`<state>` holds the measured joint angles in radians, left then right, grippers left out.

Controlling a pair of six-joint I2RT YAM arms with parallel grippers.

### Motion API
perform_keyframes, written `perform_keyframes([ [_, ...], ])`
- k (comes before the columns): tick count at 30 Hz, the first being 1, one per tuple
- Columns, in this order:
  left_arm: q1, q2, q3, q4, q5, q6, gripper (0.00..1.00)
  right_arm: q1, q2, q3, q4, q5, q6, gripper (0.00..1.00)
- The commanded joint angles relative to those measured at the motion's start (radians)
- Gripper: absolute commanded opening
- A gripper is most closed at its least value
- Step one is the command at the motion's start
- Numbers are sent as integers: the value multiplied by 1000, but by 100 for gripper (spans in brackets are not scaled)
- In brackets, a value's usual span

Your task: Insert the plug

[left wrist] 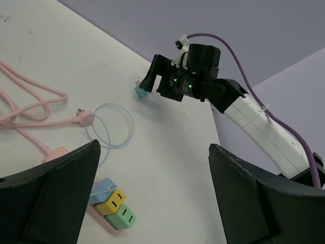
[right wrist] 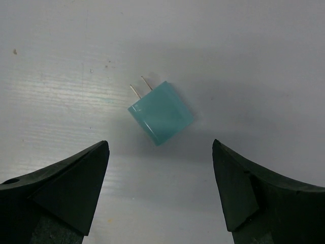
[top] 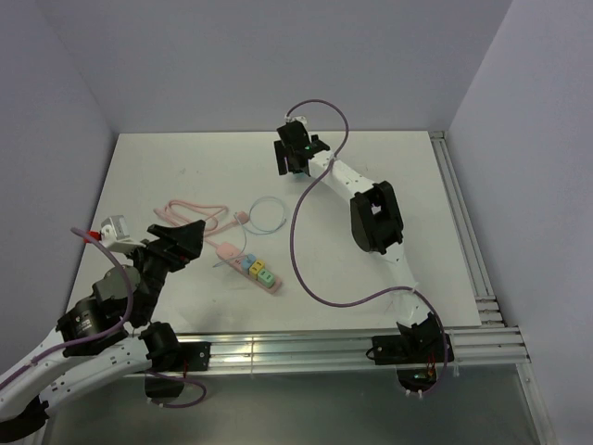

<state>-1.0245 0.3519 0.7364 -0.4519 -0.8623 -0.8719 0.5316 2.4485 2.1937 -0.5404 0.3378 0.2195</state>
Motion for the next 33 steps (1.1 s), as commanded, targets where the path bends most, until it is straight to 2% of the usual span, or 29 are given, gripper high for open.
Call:
perform_keyframes([
  [1,1,15,-17,58,13,36,94,-7,12,41,31,-48,-153,89],
  [8,1,10,-17,61,16,39,94,-15,50,47,51,-104,-302,87],
  [12,1,2,-12,44,5,39,94,-47,75,90,20,-216,-310,85],
  [25,1,12,-11,67,3,57,96,-82,119,182,-30,-266,-315,83],
  [33,1,-8,-11,65,3,59,95,-81,147,228,-90,-391,-305,82],
])
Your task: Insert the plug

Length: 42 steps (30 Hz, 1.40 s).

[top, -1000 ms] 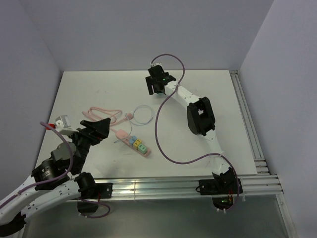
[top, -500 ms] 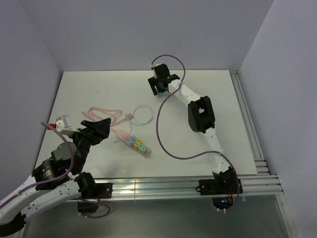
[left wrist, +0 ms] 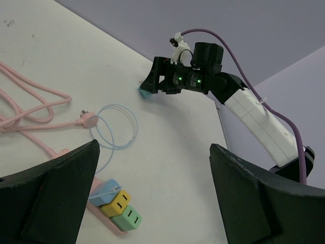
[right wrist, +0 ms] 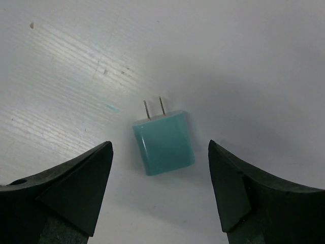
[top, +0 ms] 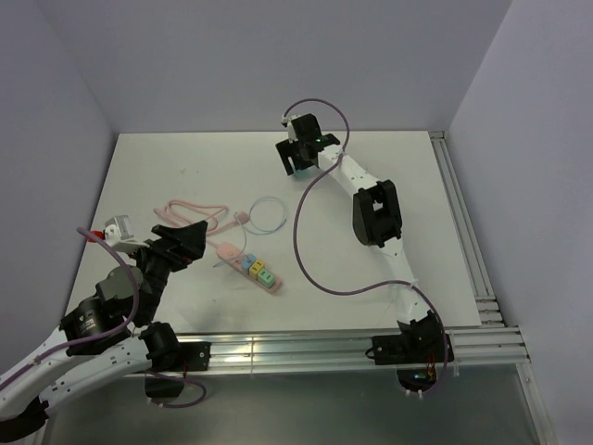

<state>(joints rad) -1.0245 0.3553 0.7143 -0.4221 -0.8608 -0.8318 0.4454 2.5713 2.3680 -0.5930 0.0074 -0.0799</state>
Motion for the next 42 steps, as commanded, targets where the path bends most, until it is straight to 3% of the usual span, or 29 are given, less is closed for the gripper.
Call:
perform_keyframes([
  [1,1,-15,10,39,2,20,96,4,24,53,-37,-63,8,82],
  [13,1,-33,8,34,-3,23,96,9,29,57,-39,-55,11,72],
  [16,1,-26,13,34,-3,25,96,12,33,60,-39,-40,14,65],
  [20,1,-18,19,37,2,25,96,15,35,65,-42,-12,19,47],
  [24,1,-13,11,42,5,22,96,21,12,21,-13,18,14,43],
  [28,1,-7,14,36,9,14,96,29,-71,-128,108,84,26,28],
  [29,1,-4,22,31,12,10,96,29,-86,-153,128,95,29,18],
  [33,1,-1,34,8,28,-10,96,30,-172,-243,199,121,49,0],
  [42,1,-1,59,-30,140,-87,93,53,-543,-519,306,95,112,0],
])
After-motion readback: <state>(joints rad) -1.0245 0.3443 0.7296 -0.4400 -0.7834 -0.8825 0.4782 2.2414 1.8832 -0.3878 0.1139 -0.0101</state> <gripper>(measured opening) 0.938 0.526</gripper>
